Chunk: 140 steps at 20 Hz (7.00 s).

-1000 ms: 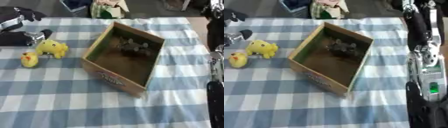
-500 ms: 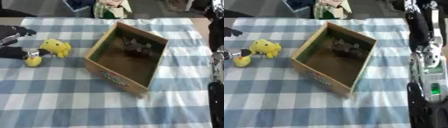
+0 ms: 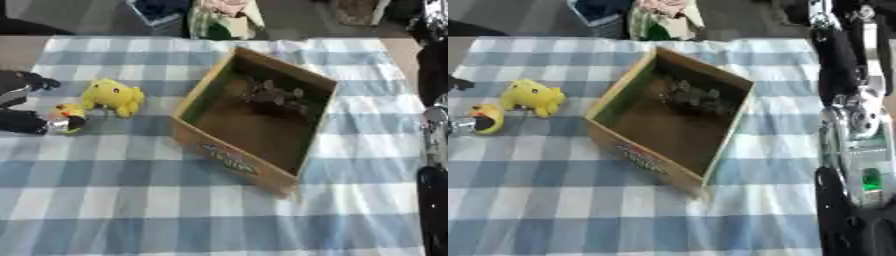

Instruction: Pick up objects on the table and place them in the box.

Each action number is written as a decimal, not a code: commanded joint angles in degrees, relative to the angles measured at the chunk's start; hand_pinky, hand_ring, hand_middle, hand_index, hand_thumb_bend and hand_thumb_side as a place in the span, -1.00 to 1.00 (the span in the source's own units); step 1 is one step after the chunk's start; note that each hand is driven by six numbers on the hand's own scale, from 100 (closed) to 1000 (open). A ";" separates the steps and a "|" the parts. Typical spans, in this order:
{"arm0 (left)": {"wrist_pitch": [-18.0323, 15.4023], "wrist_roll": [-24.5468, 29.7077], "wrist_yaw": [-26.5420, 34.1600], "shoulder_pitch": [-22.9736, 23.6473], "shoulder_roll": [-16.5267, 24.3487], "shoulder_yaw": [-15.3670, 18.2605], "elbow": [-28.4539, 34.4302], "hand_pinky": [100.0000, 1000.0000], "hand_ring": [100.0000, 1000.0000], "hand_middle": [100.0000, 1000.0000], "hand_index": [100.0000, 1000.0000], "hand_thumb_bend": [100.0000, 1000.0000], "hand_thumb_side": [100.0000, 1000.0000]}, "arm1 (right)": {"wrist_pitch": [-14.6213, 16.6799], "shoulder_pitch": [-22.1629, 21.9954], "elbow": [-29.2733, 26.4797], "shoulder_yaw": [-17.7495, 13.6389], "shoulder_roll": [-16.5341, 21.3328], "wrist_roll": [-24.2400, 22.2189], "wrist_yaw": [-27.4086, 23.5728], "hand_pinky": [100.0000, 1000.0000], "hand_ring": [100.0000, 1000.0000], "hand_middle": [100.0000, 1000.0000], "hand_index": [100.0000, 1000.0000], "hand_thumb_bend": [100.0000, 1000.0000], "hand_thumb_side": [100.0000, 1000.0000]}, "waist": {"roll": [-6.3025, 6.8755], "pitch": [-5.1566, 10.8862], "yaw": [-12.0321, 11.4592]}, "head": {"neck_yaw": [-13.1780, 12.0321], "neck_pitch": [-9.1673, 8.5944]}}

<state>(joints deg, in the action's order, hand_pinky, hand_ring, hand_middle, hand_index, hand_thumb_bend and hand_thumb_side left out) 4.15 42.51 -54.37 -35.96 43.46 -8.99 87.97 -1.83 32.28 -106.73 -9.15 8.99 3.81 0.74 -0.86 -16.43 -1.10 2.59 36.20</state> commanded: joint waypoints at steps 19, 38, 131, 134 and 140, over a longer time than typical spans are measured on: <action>2.95 -8.76 -0.14 -1.79 -0.48 0.42 -7.11 0.41 0.71 0.61 0.91 -0.30 1.00 | -0.08 1.45 0.15 -0.72 1.72 0.05 -0.45 0.38 0.17 -0.23 0.46 -1.00 0.01 | -0.52 -0.65 0.97 | -1.11 -1.95; 2.24 -10.84 -4.64 -2.32 -1.68 -0.80 -9.93 0.25 0.50 0.31 0.54 -0.58 -0.31 | -0.40 1.76 0.25 -0.80 1.66 0.38 -0.98 0.38 0.17 -0.24 0.46 -1.00 0.05 | -0.52 -1.34 1.67 | -1.19 -2.54; -11.61 -15.10 -6.81 -19.67 -25.79 -17.56 0.53 -0.04 0.30 0.16 0.52 -1.00 -0.66 | -2.14 1.44 -3.79 1.35 -0.77 -0.59 -1.23 0.38 0.17 -0.23 0.46 -1.00 0.12 | 2.48 -0.80 3.85 | -1.36 -1.70; -11.78 -11.27 -7.64 -19.62 -25.91 -17.37 -0.56 0.08 0.44 0.31 0.61 -1.00 -0.63 | -2.15 1.43 -3.76 1.34 -0.77 -0.55 -1.30 0.38 0.17 -0.23 0.46 -1.00 0.12 | 2.47 -0.84 3.85 | -1.40 -1.81; -11.74 -8.70 -10.22 -19.59 -25.89 -16.89 -0.63 0.35 0.70 0.59 0.87 -0.89 -0.07 | -2.20 1.34 -3.89 1.28 -0.81 -0.42 -1.43 0.38 0.17 -0.23 0.46 -1.00 0.13 | 2.52 -0.88 3.89 | -1.50 -1.49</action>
<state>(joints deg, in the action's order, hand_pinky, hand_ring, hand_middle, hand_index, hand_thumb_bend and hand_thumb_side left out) -7.57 33.39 -63.86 -54.68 17.13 -26.63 86.75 -4.00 32.79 -109.27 -7.74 7.75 3.20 -0.19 1.80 -18.35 2.75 1.14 35.00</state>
